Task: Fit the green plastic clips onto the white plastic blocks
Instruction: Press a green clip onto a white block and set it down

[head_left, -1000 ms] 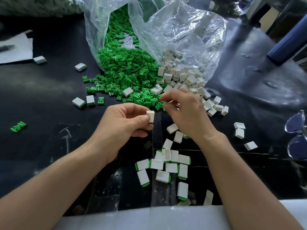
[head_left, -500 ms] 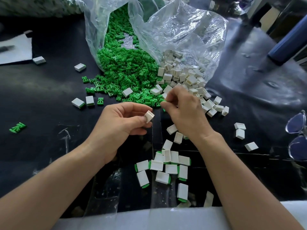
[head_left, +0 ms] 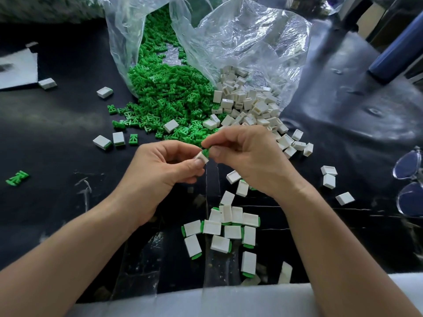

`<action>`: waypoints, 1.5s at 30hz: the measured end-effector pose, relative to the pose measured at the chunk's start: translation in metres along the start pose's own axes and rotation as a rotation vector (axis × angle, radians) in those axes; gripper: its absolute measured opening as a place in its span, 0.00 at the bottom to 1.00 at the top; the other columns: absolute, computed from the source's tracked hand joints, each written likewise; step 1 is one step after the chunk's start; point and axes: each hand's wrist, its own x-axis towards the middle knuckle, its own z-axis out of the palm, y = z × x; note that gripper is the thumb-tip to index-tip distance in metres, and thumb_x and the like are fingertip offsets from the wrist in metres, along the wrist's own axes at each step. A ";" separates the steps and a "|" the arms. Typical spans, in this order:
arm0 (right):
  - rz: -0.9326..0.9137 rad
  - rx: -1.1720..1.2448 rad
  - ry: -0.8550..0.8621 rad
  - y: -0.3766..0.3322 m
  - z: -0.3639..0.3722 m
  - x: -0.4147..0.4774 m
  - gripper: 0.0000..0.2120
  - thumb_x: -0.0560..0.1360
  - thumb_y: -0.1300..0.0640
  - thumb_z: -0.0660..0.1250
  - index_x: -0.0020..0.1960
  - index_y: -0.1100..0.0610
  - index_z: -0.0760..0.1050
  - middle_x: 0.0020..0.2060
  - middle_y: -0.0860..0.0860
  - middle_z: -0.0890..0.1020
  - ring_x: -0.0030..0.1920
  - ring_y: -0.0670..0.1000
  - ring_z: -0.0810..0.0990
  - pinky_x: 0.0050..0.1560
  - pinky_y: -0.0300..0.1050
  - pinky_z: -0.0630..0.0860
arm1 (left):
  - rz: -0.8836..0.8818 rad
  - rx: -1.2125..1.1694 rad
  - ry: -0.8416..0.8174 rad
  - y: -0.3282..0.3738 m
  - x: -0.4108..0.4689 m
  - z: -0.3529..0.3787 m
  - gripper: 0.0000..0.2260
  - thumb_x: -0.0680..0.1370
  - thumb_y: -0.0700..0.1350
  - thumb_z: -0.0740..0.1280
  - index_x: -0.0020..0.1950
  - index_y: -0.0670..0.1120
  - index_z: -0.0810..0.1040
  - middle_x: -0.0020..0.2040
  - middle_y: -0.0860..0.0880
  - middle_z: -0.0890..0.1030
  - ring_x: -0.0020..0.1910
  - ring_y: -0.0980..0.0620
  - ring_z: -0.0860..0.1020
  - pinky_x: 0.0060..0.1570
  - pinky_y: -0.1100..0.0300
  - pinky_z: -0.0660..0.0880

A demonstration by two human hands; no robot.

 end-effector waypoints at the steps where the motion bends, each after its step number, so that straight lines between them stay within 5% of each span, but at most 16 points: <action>1: 0.002 -0.008 -0.012 -0.001 0.000 0.000 0.07 0.71 0.65 0.69 0.47 0.58 0.82 0.33 0.38 0.78 0.35 0.35 0.76 0.40 0.28 0.69 | -0.001 0.004 0.002 0.000 0.000 0.000 0.07 0.61 0.43 0.71 0.38 0.44 0.81 0.31 0.49 0.82 0.30 0.57 0.81 0.30 0.68 0.75; 6: 0.003 -0.068 -0.038 -0.002 0.000 0.000 0.06 0.71 0.64 0.70 0.47 0.58 0.82 0.32 0.39 0.77 0.35 0.34 0.76 0.39 0.28 0.70 | 0.018 0.088 0.014 -0.001 -0.001 0.001 0.02 0.67 0.39 0.71 0.39 0.44 0.81 0.29 0.50 0.81 0.28 0.59 0.79 0.28 0.69 0.74; 10: 0.080 -0.117 -0.065 -0.004 0.001 -0.002 0.05 0.74 0.58 0.67 0.41 0.51 0.78 0.31 0.44 0.78 0.36 0.46 0.78 0.45 0.46 0.78 | 0.042 0.086 0.033 0.002 -0.001 -0.001 0.02 0.68 0.39 0.71 0.39 0.44 0.81 0.29 0.50 0.82 0.28 0.59 0.79 0.28 0.69 0.74; 15: 0.043 -0.194 -0.123 -0.009 0.001 -0.005 0.08 0.76 0.59 0.63 0.39 0.51 0.72 0.31 0.46 0.76 0.34 0.45 0.71 0.38 0.38 0.69 | -0.029 0.025 -0.011 0.002 -0.002 0.000 0.03 0.69 0.39 0.69 0.42 0.42 0.80 0.33 0.46 0.83 0.30 0.54 0.81 0.29 0.66 0.77; 19: 0.034 -0.222 -0.136 -0.011 -0.001 -0.005 0.07 0.77 0.59 0.62 0.40 0.53 0.72 0.33 0.52 0.77 0.36 0.48 0.71 0.39 0.42 0.68 | -0.041 0.038 -0.040 0.003 -0.003 -0.001 0.05 0.68 0.41 0.68 0.41 0.40 0.79 0.33 0.45 0.83 0.29 0.52 0.81 0.29 0.65 0.77; 26: -0.048 -0.505 -0.246 -0.011 0.000 -0.005 0.07 0.77 0.57 0.60 0.40 0.54 0.70 0.30 0.45 0.69 0.37 0.49 0.68 0.38 0.44 0.62 | 0.094 0.310 -0.069 -0.003 -0.004 -0.003 0.06 0.73 0.36 0.69 0.37 0.44 0.80 0.31 0.45 0.82 0.27 0.54 0.79 0.27 0.65 0.75; 36: -0.156 -0.710 -0.354 -0.012 0.004 -0.006 0.06 0.78 0.58 0.59 0.42 0.53 0.67 0.37 0.47 0.70 0.41 0.50 0.68 0.43 0.48 0.67 | 0.179 0.571 -0.071 -0.011 -0.006 -0.005 0.07 0.73 0.37 0.70 0.36 0.46 0.81 0.30 0.48 0.81 0.25 0.57 0.79 0.27 0.66 0.75; 41: -0.158 -0.428 -0.159 -0.009 0.002 -0.006 0.07 0.76 0.59 0.64 0.41 0.60 0.76 0.31 0.47 0.71 0.35 0.49 0.69 0.39 0.46 0.68 | 0.150 0.288 -0.076 -0.001 -0.003 -0.006 0.01 0.70 0.38 0.70 0.39 0.42 0.80 0.32 0.45 0.83 0.27 0.54 0.80 0.27 0.65 0.76; 45: 0.084 0.067 -0.081 -0.010 -0.002 -0.005 0.16 0.75 0.50 0.63 0.39 0.63 0.77 0.30 0.53 0.79 0.31 0.47 0.75 0.32 0.40 0.72 | 0.173 0.072 -0.054 0.007 -0.002 -0.006 0.07 0.65 0.45 0.69 0.41 0.46 0.80 0.34 0.47 0.84 0.30 0.53 0.81 0.27 0.65 0.76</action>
